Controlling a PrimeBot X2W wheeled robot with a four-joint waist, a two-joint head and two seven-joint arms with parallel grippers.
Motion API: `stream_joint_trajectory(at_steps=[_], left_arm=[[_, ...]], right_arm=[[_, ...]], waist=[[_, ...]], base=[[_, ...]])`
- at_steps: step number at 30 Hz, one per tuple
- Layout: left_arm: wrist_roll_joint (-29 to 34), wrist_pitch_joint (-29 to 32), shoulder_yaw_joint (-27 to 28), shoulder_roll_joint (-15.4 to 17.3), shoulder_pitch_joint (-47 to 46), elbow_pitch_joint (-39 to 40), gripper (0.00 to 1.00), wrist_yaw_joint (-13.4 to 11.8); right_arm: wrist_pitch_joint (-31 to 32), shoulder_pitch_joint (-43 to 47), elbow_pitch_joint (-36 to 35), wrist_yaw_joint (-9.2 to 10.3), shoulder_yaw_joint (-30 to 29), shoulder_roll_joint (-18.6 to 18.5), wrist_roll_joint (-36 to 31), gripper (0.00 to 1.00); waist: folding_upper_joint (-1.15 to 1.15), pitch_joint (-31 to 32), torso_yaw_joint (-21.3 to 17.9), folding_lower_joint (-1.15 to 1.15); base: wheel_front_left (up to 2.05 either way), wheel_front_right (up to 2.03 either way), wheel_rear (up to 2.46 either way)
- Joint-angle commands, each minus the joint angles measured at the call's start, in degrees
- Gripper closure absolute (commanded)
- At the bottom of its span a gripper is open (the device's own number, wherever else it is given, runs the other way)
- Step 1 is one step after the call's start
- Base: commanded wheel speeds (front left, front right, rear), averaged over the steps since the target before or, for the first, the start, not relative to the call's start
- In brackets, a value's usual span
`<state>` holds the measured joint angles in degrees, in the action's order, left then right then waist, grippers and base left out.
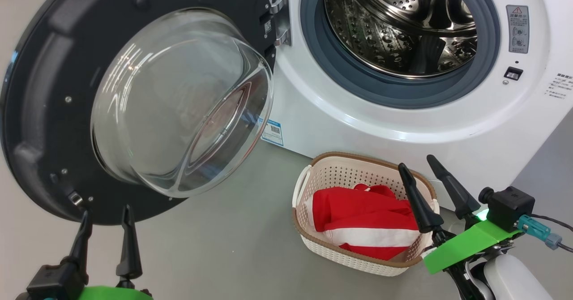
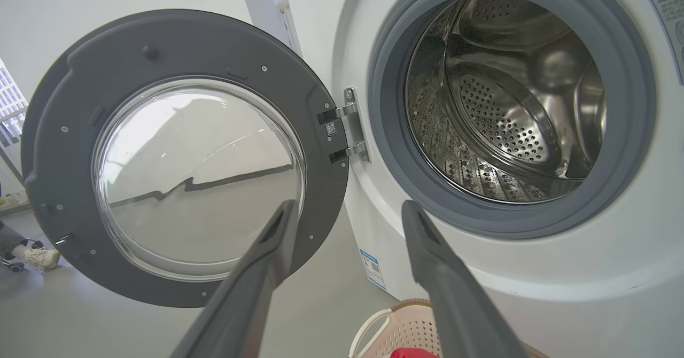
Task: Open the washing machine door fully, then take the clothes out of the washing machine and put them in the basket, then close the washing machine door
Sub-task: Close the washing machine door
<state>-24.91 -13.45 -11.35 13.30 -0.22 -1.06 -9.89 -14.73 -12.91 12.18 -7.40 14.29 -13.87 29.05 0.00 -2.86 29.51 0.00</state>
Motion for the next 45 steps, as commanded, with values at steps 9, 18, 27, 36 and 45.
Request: stream_joint_trajectory(at_steps=[9,18,27,36,45], left_arm=[[-0.7,0.0,1.9,2.3,-1.3,2.2,0.89,-0.1],[-3.7,2.9,5.9,7.2,-5.0,9.4,1.0,2.1],[-14.7,10.9,15.4,14.1,-13.5,17.0,1.0,5.1],[-34.8,20.7,26.1,17.7,-27.6,6.7,1.0,6.3],[-49.9,29.0,34.5,18.7,-35.8,-14.2,1.0,3.7]], right_arm=[[-0.3,-0.7,-1.0,-0.09,1.5,0.0,0.9,0.0],[-0.3,-0.9,-0.8,-0.09,1.9,0.1,1.0,0.0],[-0.3,-0.8,-1.0,-0.09,1.8,0.6,0.9,0.0],[-0.3,-0.7,-1.4,-0.09,1.2,0.2,0.7,0.0],[-0.3,-1.3,-1.7,-0.09,1.4,-0.6,0.4,0.0]], waist=[[0.0,0.1,0.1,0.0],[0.0,0.0,0.4,0.0],[0.0,-0.5,0.7,0.0],[0.0,-1.7,0.7,0.0],[0.0,-4.0,-1.0,0.0]], base=[[0.0,0.0,0.0],[0.0,0.0,0.0],[0.0,0.0,0.0],[0.0,0.0,0.0],[0.0,0.0,0.0]])
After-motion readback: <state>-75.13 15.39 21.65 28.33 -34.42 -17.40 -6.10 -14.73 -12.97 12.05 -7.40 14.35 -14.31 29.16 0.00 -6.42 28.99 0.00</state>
